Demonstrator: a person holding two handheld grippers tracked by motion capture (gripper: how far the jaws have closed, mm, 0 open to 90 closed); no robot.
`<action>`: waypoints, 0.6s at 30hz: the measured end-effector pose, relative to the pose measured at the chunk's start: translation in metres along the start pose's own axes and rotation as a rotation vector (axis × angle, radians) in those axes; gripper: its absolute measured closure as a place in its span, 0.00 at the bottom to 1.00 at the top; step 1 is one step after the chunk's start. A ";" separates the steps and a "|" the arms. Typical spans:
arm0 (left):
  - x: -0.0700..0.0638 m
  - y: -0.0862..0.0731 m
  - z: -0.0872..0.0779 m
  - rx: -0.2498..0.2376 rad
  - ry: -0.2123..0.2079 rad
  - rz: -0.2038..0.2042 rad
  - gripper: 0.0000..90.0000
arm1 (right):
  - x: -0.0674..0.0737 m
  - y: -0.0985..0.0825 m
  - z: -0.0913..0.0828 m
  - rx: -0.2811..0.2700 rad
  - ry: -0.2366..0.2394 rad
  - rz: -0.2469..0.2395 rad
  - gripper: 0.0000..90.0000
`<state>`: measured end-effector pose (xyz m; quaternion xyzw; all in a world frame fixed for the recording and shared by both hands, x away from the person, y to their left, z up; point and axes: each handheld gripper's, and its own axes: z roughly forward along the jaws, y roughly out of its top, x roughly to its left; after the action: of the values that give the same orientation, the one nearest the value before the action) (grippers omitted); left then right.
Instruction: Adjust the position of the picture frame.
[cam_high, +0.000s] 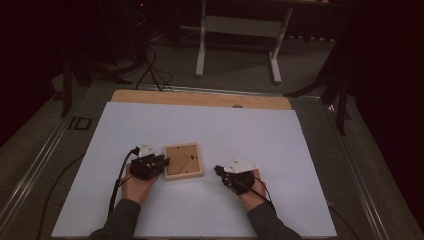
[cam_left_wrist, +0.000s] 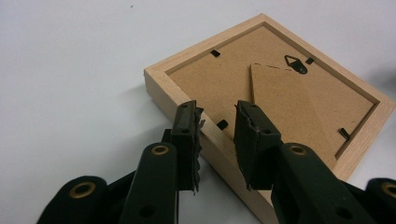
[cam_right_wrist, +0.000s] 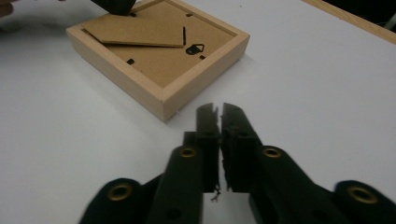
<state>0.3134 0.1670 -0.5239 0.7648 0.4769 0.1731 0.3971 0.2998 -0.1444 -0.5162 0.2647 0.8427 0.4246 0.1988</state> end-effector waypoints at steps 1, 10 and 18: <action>-0.001 0.000 0.001 -0.002 -0.003 0.001 0.78 | 0.001 0.001 0.002 0.005 0.000 0.000 0.99; -0.006 0.002 0.005 -0.008 -0.014 0.005 0.78 | 0.008 0.001 0.012 0.028 0.040 -0.007 1.00; -0.007 0.002 0.006 -0.008 -0.026 0.016 0.76 | 0.012 0.000 0.015 0.048 0.070 -0.015 1.00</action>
<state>0.3150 0.1585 -0.5252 0.7693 0.4648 0.1684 0.4047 0.2988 -0.1274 -0.5260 0.2479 0.8611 0.4116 0.1662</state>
